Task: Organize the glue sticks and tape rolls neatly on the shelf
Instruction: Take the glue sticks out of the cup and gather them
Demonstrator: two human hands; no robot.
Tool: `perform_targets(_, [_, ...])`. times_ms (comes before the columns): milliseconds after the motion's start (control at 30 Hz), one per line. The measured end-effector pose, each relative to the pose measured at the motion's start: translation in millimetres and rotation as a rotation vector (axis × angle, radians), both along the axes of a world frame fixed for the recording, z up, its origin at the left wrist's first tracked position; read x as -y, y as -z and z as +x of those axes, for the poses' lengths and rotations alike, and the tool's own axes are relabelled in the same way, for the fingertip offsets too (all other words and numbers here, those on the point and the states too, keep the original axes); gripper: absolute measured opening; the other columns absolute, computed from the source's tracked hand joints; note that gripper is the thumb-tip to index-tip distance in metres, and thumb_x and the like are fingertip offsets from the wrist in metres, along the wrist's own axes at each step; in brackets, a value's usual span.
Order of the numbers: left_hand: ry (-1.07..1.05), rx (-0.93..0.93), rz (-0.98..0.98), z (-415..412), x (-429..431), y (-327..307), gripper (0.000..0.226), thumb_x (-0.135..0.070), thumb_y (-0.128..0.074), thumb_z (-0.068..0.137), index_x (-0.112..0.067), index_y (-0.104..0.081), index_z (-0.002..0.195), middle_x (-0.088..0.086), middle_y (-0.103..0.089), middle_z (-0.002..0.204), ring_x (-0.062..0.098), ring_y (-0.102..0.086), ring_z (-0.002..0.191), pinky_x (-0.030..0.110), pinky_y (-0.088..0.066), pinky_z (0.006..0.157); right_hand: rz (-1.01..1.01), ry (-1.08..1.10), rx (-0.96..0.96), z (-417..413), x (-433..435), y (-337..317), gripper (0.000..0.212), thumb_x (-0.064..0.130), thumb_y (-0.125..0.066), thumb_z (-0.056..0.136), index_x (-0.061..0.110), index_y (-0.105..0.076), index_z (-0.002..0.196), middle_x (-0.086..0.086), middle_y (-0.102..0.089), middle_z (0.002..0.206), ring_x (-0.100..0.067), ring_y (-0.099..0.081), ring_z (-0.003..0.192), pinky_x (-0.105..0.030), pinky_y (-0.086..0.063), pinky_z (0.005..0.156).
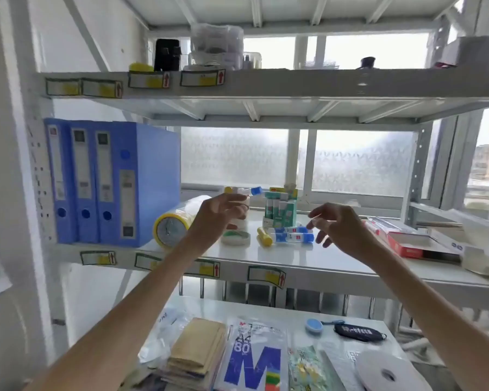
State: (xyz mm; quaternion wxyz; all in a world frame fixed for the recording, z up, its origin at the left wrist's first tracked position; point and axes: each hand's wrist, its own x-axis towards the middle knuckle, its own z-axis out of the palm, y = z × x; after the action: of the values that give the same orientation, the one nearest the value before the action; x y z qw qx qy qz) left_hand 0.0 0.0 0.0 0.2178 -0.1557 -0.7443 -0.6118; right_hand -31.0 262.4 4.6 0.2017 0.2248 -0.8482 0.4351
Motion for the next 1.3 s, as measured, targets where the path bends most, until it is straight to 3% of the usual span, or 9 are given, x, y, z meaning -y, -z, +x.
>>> perform_targets(167, [-0.015,0.068,-0.083,-18.3,5.4,2.4,0.027,-0.01,-0.062,0.09,-0.016,-0.067,0.115,0.002,-0.073,0.105,0.023,-0.071,0.099,0.027,-0.057,0.069,0.05,0.054,0.003,-21.3,18.3,3.5,0.015,0.0,-0.054,0.09,0.011,-0.064,0.09,-0.01,-0.072,0.084,-0.022,-0.067,0.059,-0.036,-0.057,0.052])
perform_targets(400, [-0.036,0.078,-0.119,-63.4,18.4,0.9,0.024,-0.013,-0.061,0.089,-0.02,-0.068,0.112,0.004,-0.074,0.106,0.019,-0.071,0.098,0.036,-0.058,0.082,0.09,0.078,0.015,-72.2,42.8,0.8,0.014,-0.002,-0.056,0.088,0.003,-0.068,0.089,-0.023,-0.071,0.089,-0.027,-0.062,0.066,-0.029,-0.051,0.049])
perform_targets(500, [-0.035,0.091,-0.135,-87.9,21.8,1.5,0.023,-0.014,-0.061,0.09,-0.022,-0.067,0.111,0.001,-0.073,0.104,0.018,-0.07,0.099,0.036,-0.057,0.085,0.077,0.073,0.014,-95.5,52.0,3.1,0.015,-0.004,-0.054,0.088,0.001,-0.069,0.091,-0.018,-0.069,0.088,-0.024,-0.061,0.067,-0.015,-0.048,0.042])
perform_targets(633, [-0.037,0.084,-0.174,-119.0,24.7,0.9,0.025,-0.014,-0.062,0.09,-0.021,-0.067,0.114,-0.004,-0.073,0.102,0.016,-0.07,0.099,0.036,-0.057,0.085,0.072,0.046,-0.001,-124.9,60.2,11.8,0.018,-0.008,-0.053,0.089,-0.007,-0.069,0.096,-0.005,-0.063,0.083,-0.002,-0.056,0.067,-0.003,-0.042,0.044])
perform_targets(833, [-0.092,0.095,-0.25,-151.6,42.8,-2.1,0.03,-0.015,-0.066,0.088,-0.018,-0.067,0.118,-0.002,-0.073,0.107,0.019,-0.069,0.1,0.036,-0.057,0.083,0.09,0.03,-0.014,-158.2,63.4,29.7,0.018,-0.002,-0.057,0.089,0.009,-0.07,0.088,-0.006,-0.069,0.087,-0.007,-0.061,0.069,-0.014,-0.043,0.056])
perform_targets(967, [-0.328,0.1,-0.507,-165.7,64.1,-9.6,0.037,-0.019,-0.072,0.081,-0.019,-0.067,0.118,-0.005,-0.071,0.106,0.017,-0.066,0.102,0.029,-0.052,0.086,0.092,0.018,-0.005,-171.8,68.5,36.4,0.017,0.0,-0.056,0.09,0.005,-0.072,0.093,-0.009,-0.071,0.095,-0.02,-0.067,0.084,-0.014,-0.043,0.058])
perform_targets(1100, [-0.579,0.317,-0.876,-166.8,87.0,-24.4,0.062,-0.03,-0.072,0.075,-0.022,-0.052,0.133,0.002,-0.057,0.131,0.024,-0.055,0.118,0.036,-0.046,0.098,0.135,0.004,0.014,-175.9,73.7,34.6,0.017,0.001,-0.055,0.091,0.004,-0.072,0.094,-0.01,-0.069,0.102,-0.023,-0.065,0.091,-0.019,-0.048,0.064])
perform_targets(1200, [-0.672,0.451,-1.036,-161.0,87.5,-28.2,0.061,-0.037,-0.068,0.078,-0.02,-0.048,0.134,0.005,-0.055,0.132,0.027,-0.054,0.116,0.034,-0.043,0.087,0.159,0.014,0.037,-174.8,74.3,31.6,0.016,0.002,-0.056,0.091,0.002,-0.072,0.094,-0.013,-0.07,0.107,-0.027,-0.065,0.097,-0.027,-0.052,0.076])
perform_targets(1300, [-0.73,0.516,-1.09,-159.9,85.0,-24.4,0.065,-0.045,-0.066,0.08,-0.017,-0.046,0.135,0.008,-0.053,0.135,0.029,-0.052,0.12,0.035,-0.041,0.087,0.208,0.057,0.05,-174.3,68.9,31.6,0.018,0.003,-0.055,0.091,0.001,-0.072,0.095,-0.01,-0.069,0.107,-0.027,-0.065,0.097,-0.011,-0.045,0.06])
